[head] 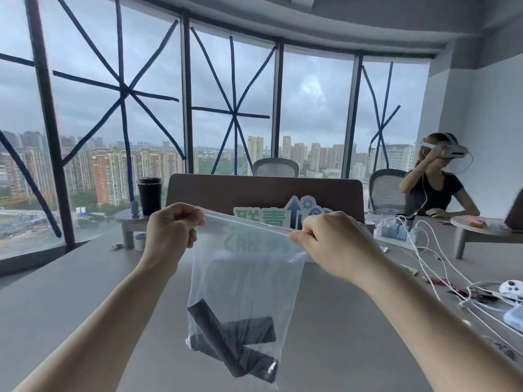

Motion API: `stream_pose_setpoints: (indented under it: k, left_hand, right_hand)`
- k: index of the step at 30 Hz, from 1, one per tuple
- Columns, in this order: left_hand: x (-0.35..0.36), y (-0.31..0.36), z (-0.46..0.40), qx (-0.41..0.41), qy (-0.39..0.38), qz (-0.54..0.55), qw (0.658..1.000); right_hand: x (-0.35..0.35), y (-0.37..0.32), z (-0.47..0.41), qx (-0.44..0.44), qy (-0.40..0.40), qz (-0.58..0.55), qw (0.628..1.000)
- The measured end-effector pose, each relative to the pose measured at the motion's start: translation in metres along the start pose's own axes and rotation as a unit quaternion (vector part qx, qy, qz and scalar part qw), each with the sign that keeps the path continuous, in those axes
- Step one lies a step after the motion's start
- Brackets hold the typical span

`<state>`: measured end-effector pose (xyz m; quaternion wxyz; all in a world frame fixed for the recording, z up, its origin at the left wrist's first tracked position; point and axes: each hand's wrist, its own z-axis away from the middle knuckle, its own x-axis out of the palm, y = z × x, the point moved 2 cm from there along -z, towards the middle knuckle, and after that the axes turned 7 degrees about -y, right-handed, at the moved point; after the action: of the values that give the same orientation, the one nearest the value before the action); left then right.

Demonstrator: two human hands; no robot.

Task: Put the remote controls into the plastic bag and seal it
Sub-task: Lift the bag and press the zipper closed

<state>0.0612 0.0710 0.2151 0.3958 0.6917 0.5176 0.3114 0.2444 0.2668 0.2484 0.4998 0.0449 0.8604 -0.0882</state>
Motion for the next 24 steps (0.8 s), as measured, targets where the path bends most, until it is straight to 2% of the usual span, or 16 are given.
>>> stream_pose_setpoints:
  k: [4,9,13,16,21,24]
  left_hand:
    - [-0.008,-0.004,0.001,-0.009,0.002,0.018,1.0]
    - [-0.035,-0.027,-0.017,-0.042,0.0,-0.002,0.999]
    - [-0.062,-0.062,-0.064,-0.092,-0.003,-0.03,0.995]
    - [-0.084,-0.081,-0.111,-0.091,0.016,-0.06,0.994]
    - [-0.136,-0.102,-0.169,-0.072,0.056,-0.03,0.995]
    - [-0.171,-0.141,-0.17,-0.079,0.079,-0.016,0.994]
  right_hand:
    - [0.003,-0.002,-0.003,-0.024,0.019,-0.01,0.999]
    - [0.039,-0.007,-0.045,-0.067,0.065,-0.126,0.988]
    - [0.096,-0.024,-0.119,0.004,0.048,-0.247,0.968]
    - [0.127,-0.051,-0.176,0.058,0.025,-0.386,0.92]
    - [0.168,-0.102,-0.23,0.022,0.072,-0.395,0.916]
    - [0.213,-0.121,-0.23,0.021,0.033,-0.408,0.912]
